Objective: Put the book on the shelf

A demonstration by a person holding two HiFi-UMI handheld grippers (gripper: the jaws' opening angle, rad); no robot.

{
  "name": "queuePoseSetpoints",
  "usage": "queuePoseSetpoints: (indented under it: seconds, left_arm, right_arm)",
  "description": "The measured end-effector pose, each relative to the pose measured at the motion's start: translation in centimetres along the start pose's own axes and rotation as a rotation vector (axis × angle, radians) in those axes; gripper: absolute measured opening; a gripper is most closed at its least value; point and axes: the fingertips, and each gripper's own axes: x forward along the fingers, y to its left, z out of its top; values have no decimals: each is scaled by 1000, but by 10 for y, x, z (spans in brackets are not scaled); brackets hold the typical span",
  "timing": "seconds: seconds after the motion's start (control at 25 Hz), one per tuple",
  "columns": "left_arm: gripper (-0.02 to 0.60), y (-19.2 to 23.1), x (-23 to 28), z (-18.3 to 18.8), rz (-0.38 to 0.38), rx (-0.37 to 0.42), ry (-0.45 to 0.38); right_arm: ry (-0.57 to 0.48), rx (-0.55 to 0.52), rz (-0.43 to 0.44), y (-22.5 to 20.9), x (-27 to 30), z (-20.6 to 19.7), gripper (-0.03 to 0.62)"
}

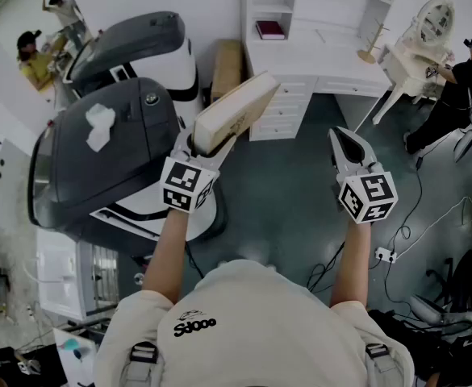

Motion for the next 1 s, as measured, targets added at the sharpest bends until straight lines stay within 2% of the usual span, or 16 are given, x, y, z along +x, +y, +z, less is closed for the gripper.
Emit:
queuePoseSetpoints:
  seconds: [0.24, 0.4, 0.68, 0.84, 1.0]
  left_arm:
    - [242, -9, 10, 0, 9, 3, 12]
    - [244, -17, 18, 3, 21, 5, 13]
    - [244, -34, 38, 9, 56, 1, 11]
    - [244, -47, 50, 7, 66, 2, 27]
    - [244, -53, 67, 12, 53, 8, 25]
  right_arm:
    - [-5, 0, 9, -12, -3, -4, 0]
    - [-58, 25, -4, -28, -8, -3, 2]
    - [15, 30, 16, -59, -10, -27, 2]
    - [-32, 50, 52, -73, -17, -27, 2]
    - [-29, 45, 35, -92, -17, -30, 2]
